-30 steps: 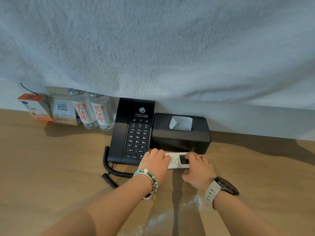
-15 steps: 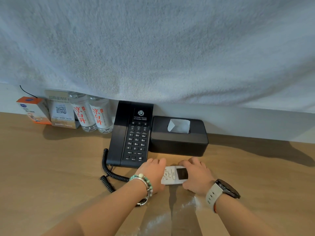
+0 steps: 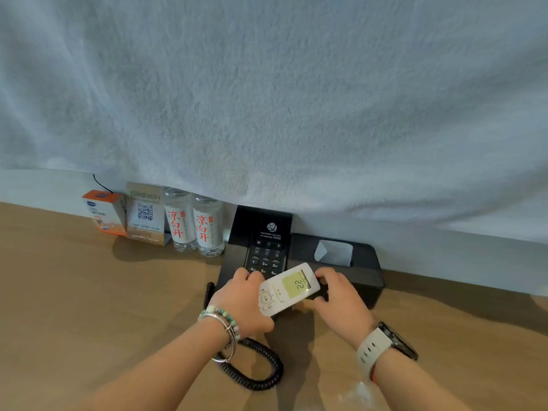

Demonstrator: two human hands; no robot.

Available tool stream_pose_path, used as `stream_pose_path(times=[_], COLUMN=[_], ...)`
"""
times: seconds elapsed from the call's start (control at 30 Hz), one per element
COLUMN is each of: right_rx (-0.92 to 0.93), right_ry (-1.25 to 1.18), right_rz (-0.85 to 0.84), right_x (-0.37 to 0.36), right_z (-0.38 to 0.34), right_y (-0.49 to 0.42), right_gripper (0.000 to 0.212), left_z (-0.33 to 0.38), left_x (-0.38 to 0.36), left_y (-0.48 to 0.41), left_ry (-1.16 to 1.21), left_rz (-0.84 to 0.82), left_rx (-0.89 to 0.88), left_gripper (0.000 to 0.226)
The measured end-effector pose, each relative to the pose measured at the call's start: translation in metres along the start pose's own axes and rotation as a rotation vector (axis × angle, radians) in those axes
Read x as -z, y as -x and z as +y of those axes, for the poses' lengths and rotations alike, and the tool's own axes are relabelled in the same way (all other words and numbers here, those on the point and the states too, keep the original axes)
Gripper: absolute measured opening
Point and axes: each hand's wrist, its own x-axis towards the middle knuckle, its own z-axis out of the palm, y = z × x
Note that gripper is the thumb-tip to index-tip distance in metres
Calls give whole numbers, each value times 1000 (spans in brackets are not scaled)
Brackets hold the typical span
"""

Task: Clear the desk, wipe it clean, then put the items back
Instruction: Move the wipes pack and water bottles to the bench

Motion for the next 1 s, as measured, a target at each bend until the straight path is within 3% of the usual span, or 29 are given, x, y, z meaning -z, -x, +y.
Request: stream_pose_path(times=[0.1,0.23,0.43,0.57,0.73,0.87,1.0], right_rx=[37,-56,-63,-51,-90,-95,-70], right_ry=[-235,-574,-679,-733,-813,-873,-876], right_rz=[-21,-56,-264,-367,-458,-556,-700], right_x=[-6,-20,-65,-106,-183,-252,-315], right_z=[-22,-71,-156,-223,-321,-412,-492], right_y=[-1,-4,-6,-2,12,36,71], right_gripper=[32,21,24,23,23,23,22], left_z=[-16,-52,-129,-195,-292,-371,-439], left_x=[15,32,66,84,106,123,135], left_y=[10,35,84,129,206,274,338], left_ry=[32,123,236,319,652,1068,1137], left_rz=[30,67,15,78,273,566,720], left_rx=[15,63,97,217,451,679,852], left_gripper=[57,52,59,62,52,32,20])
